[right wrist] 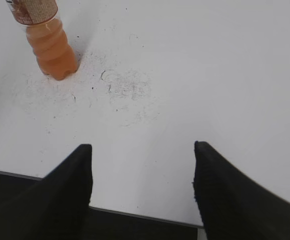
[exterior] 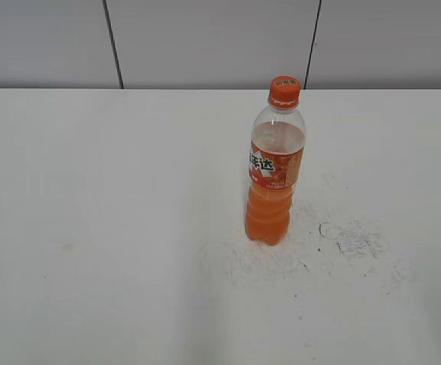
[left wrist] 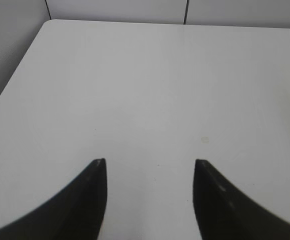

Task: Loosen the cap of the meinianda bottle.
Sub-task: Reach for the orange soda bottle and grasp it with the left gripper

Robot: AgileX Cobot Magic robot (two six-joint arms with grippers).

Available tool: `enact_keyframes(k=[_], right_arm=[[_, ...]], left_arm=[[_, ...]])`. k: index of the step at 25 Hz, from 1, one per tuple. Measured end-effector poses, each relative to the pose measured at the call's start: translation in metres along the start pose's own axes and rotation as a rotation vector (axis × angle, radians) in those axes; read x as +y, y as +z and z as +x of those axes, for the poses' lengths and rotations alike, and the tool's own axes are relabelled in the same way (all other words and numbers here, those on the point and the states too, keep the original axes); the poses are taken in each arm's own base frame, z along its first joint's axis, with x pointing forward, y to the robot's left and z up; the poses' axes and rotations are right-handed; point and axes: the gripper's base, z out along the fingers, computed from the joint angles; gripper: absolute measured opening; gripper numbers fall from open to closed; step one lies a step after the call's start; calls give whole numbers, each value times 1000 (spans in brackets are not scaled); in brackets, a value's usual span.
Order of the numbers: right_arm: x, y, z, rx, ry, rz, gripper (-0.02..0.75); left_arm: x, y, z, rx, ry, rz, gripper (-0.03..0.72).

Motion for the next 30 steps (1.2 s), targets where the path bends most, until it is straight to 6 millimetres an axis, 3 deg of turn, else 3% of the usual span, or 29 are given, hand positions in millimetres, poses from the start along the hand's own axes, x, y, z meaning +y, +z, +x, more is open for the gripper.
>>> enact_keyframes(k=[9,15,21,30], right_arm=[[0,0,0,0,0,0,471],[0,0,0,0,0,0,471],[0,0,0,0,0,0,471],[0,0,0,0,0,-1,471]], left_arm=[[1,1,-1,1,4,-8,433],[3,16,-40,20,15,-27,433],[4,78,-73,92,22,-10,452],[-19,170,-108,-119,90,105,456]])
